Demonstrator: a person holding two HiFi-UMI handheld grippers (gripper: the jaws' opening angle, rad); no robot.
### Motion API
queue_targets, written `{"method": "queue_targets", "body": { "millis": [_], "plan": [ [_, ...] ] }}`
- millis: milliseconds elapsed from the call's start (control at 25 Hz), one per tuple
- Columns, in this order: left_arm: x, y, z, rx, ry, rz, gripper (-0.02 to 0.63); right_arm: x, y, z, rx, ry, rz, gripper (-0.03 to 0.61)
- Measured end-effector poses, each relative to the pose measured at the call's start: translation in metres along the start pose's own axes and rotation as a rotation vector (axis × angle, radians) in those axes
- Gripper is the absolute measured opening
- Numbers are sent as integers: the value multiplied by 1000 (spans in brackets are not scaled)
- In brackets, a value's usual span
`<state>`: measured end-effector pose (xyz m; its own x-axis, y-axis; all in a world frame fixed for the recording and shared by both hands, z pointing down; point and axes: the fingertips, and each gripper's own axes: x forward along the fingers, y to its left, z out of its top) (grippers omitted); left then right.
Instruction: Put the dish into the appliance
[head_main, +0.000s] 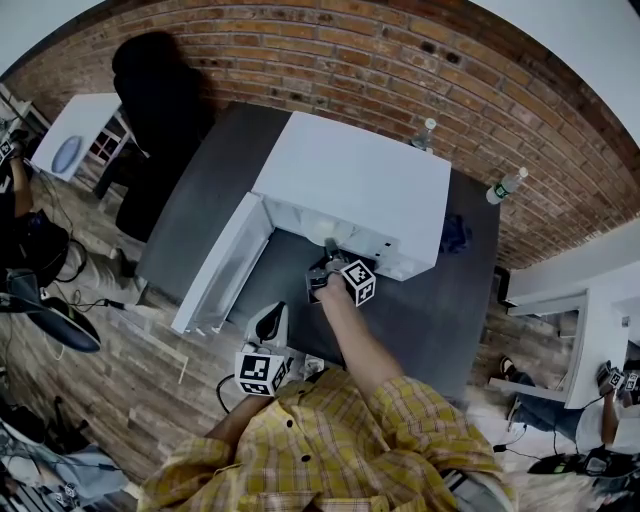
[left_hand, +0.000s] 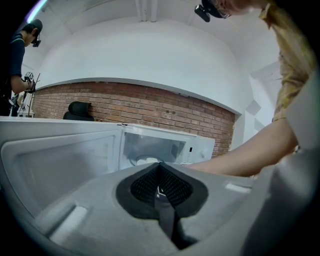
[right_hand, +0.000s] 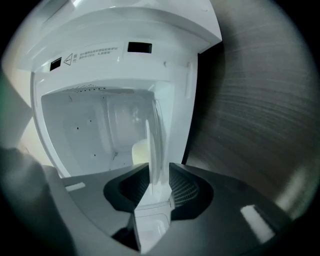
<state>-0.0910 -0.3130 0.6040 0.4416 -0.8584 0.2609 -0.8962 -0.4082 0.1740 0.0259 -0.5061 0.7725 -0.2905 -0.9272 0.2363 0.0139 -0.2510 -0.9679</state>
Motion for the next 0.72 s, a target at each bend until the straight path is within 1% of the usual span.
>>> {"method": "queue_targets", "body": {
  "millis": [320, 600, 720],
  "plan": [
    [-1, -1, 0, -16, 3, -3, -3, 3, -5, -1, 12, 7, -18, 152],
    [-4, 3, -2, -24, 7, 13, -2, 7, -9, 3, 22, -8, -39, 164],
    [-3, 3, -2, -25, 5, 13, -2, 6, -7, 1, 19, -1, -34, 160]
  ]
}}
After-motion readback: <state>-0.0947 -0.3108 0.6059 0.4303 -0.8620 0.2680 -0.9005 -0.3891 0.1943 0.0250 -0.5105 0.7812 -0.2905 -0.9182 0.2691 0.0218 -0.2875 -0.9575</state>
